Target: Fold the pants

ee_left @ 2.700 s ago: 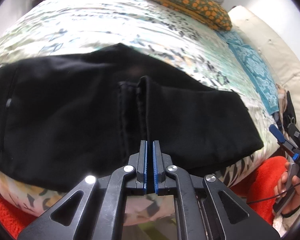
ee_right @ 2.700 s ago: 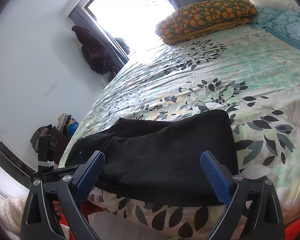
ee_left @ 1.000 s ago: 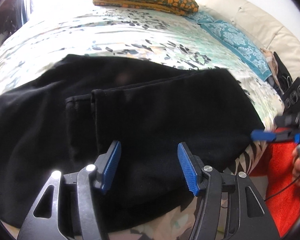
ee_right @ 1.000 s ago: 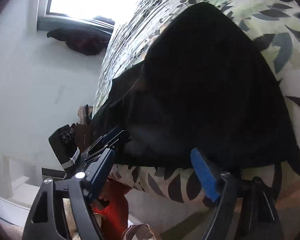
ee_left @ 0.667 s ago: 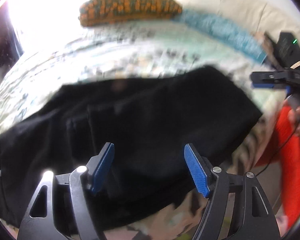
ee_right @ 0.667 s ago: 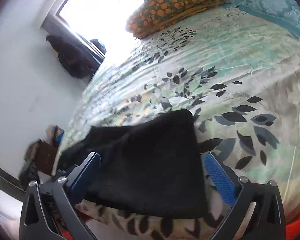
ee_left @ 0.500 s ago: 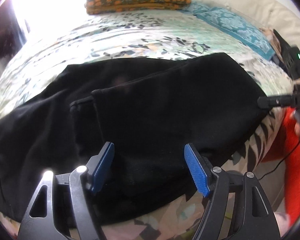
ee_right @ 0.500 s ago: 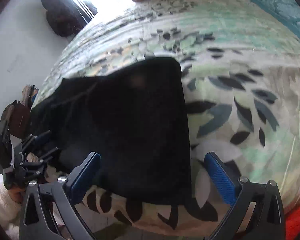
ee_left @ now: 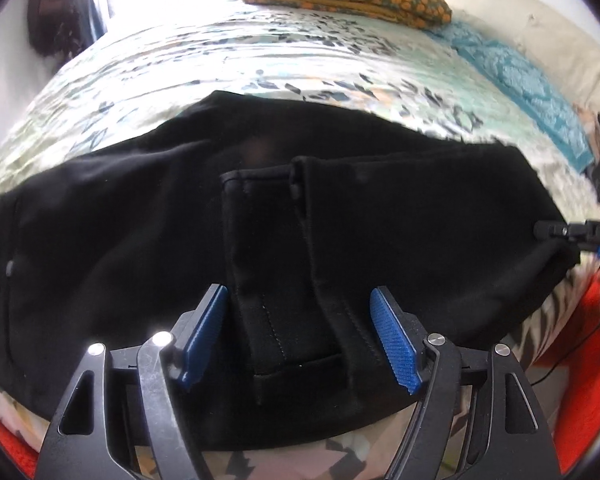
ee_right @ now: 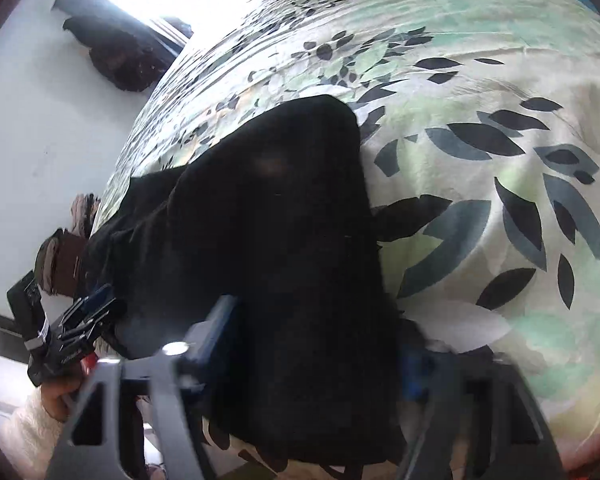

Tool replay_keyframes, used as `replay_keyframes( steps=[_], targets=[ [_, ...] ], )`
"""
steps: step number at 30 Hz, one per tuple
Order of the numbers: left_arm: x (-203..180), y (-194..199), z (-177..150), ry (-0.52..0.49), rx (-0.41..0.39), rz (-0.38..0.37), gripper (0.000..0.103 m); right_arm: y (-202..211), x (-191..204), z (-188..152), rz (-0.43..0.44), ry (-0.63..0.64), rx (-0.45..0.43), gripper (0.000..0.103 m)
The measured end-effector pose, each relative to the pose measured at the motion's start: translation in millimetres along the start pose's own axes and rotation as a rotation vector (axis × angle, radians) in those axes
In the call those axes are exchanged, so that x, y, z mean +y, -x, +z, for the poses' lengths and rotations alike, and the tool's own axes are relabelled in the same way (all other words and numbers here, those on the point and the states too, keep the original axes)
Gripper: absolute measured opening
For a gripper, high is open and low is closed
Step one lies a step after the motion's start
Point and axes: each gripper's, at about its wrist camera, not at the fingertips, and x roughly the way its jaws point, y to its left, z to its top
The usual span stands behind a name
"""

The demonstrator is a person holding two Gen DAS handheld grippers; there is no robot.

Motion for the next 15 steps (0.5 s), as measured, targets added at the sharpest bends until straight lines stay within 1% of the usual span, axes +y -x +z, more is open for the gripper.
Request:
replay_keyframes(
  steps=[2, 4, 6, 7, 8, 9, 10, 11, 12, 15],
  targets=[
    [4.2, 12.0, 2.5, 0.033, -0.036, 0.000, 0.075, 4.0, -8.5, 0.1, 0.071, -0.062, -0.006, 0.022],
    [1.9, 26.2, 4.8, 0.022, -0.098, 0.006, 0.075, 14.8, -15.4, -4.1, 0.157, -0.128, -0.046, 0.016],
    [-2.7, 27.4, 6.7, 0.004, -0.115, -0.021, 0.076, 26.2, -11.7, -6.8, 0.203, -0.127, -0.091, 0.015],
    [-6.9, 23.7, 6.0, -0.010, -0.101, -0.039, 0.078, 31.5, -6.6, -7.5, 0.218, -0.109, -0.106, 0.015],
    [-12.0, 14.7, 4.6, -0.035, -0.063, -0.038, 0.078, 36.4, -2.1, -7.9, 0.239, -0.096, -0.118, 0.015],
    [-16.6, 0.0, 2.2, -0.063, 0.004, -0.017, 0.078, 41.1, 0.9, -8.9, 0.265, -0.093, -0.131, 0.015],
    [-19.5, -15.6, -1.7, -0.091, 0.067, 0.025, 0.081, 44.5, 2.8, -9.8, 0.302, -0.100, -0.144, 0.014],
    [-20.0, -17.3, -4.7, -0.107, 0.047, 0.033, 0.082, 46.5, 4.8, -9.4, 0.332, -0.113, -0.152, 0.014],
    [-18.6, -14.7, -5.1, -0.102, 0.029, 0.023, 0.082, 46.8, 6.4, -8.2, 0.363, -0.131, -0.159, 0.014],
    [-8.5, -11.4, 2.3, -0.063, 0.071, -0.019, 0.082, 46.3, 17.0, -3.3, 0.466, -0.188, -0.170, 0.014]
  ],
)
